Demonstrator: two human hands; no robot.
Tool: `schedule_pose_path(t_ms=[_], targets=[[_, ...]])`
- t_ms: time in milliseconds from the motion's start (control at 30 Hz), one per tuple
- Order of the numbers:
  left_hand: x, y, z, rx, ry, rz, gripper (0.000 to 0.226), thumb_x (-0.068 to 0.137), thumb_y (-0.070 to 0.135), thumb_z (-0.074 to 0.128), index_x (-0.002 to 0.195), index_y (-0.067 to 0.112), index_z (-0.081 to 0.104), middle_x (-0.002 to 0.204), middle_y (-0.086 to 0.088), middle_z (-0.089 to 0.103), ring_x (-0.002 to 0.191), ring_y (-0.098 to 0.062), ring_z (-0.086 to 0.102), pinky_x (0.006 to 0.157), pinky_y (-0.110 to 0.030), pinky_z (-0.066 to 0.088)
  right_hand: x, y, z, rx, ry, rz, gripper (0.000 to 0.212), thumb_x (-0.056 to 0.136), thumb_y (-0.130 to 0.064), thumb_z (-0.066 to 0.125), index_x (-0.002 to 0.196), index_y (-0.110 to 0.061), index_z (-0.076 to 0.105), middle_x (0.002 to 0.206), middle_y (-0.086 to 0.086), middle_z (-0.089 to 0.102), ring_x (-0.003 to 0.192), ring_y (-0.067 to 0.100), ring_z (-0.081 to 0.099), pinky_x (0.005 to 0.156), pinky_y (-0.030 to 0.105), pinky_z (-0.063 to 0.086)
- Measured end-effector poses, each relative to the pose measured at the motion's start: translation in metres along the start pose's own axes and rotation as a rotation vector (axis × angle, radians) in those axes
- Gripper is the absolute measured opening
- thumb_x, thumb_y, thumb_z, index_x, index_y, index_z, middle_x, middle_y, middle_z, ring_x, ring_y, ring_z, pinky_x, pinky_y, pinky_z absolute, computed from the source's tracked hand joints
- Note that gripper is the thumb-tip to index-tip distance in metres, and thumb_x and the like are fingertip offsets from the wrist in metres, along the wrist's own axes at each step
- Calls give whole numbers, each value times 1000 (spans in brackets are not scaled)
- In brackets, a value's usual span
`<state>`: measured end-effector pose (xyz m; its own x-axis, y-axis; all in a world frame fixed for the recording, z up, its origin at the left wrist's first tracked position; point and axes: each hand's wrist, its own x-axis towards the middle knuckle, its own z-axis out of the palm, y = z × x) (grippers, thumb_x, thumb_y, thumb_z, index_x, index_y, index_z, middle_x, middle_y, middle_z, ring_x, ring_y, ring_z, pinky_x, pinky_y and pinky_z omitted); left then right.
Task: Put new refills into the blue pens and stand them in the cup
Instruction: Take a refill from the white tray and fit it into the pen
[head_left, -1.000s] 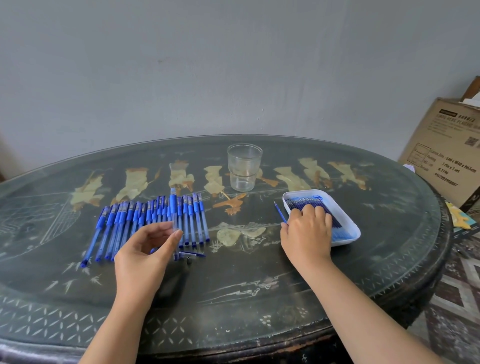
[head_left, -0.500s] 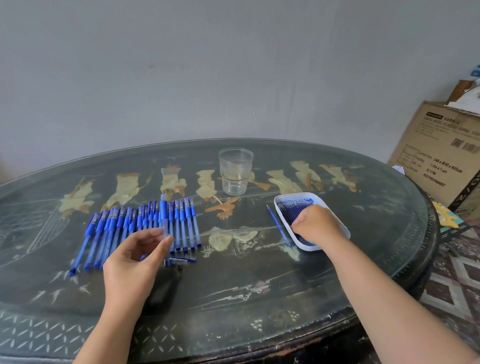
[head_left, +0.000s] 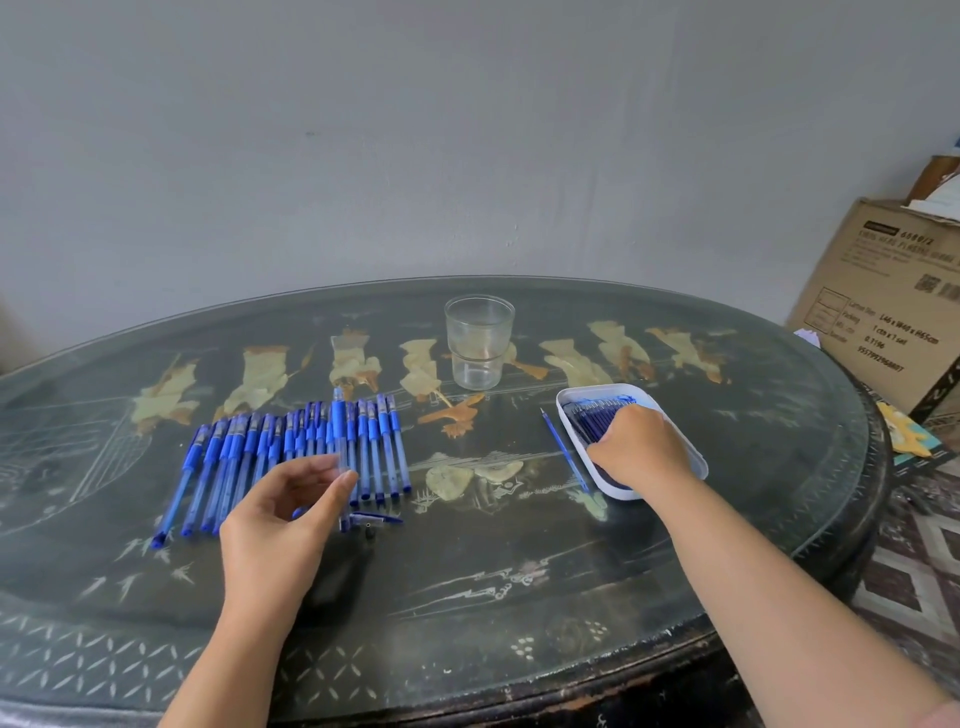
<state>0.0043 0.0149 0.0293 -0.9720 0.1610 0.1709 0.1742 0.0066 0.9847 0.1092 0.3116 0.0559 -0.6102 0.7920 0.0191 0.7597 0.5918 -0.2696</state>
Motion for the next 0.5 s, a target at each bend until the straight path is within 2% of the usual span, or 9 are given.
schedule_pose_path(t_ms=[100, 167, 233, 267, 333, 367, 433, 500], targets=[[-1, 1, 0, -12, 1, -5, 19, 76, 16, 80, 92, 23, 73, 86, 0, 75, 87, -23, 71, 88, -41, 56, -1, -1, -3, 100, 34, 50, 24, 86, -20, 60, 65, -12, 51, 63, 2, 51, 66, 23, 52, 50, 26, 32], [-1, 2, -1, -18, -9, -10, 19, 77, 15, 80, 93, 23, 73, 88, 0, 75, 88, -23, 71, 87, -39, 56, -5, -1, -5, 152, 96, 44, 30, 88, -16, 57, 59, -11, 53, 56, 3, 49, 56, 21, 48, 47, 27, 31], [-2, 3, 0, -23, -18, -11, 20, 77, 15, 80, 95, 21, 73, 89, 0, 75, 88, -20, 71, 85, -36, 56, -12, -8, -13, 250, 183, -11, 33, 91, -12, 56, 58, -7, 56, 56, 11, 55, 57, 27, 52, 49, 31, 39], [-3, 3, 0, -22, -21, -10, 20, 77, 15, 80, 95, 21, 73, 89, 1, 75, 87, -18, 71, 84, -32, 57, -15, -13, -17, 333, 223, -53, 26, 92, -11, 56, 67, -3, 62, 65, 14, 64, 65, 31, 58, 56, 35, 45], [-3, 5, 0, -12, -31, -8, 21, 78, 15, 79, 97, 21, 73, 90, 2, 75, 86, -13, 71, 80, -23, 58, -24, -31, -25, 562, 246, -113, 10, 94, -11, 59, 94, -11, 69, 87, 10, 73, 77, 27, 63, 68, 33, 48], [-3, 5, 0, -7, -34, -9, 21, 78, 15, 79, 97, 21, 73, 90, 3, 75, 86, -11, 71, 79, -20, 57, -29, -41, -27, 694, 213, -135, 15, 93, -11, 61, 106, -13, 69, 93, 7, 73, 82, 21, 64, 74, 31, 48], [-2, 5, -1, 1, -39, -5, 21, 78, 14, 79, 97, 22, 73, 89, 4, 75, 85, -9, 71, 77, -17, 56, -41, -64, -29, 975, 88, -168, 25, 93, -11, 64, 117, -17, 67, 99, 2, 73, 88, 14, 67, 79, 30, 51], [-2, 4, -2, 3, -46, 0, 21, 78, 14, 79, 97, 23, 74, 89, 5, 75, 85, -8, 71, 77, -18, 56, -55, -87, -32, 1188, -61, -208, 22, 95, -8, 62, 114, -17, 66, 94, 1, 73, 79, 9, 65, 69, 25, 53]])
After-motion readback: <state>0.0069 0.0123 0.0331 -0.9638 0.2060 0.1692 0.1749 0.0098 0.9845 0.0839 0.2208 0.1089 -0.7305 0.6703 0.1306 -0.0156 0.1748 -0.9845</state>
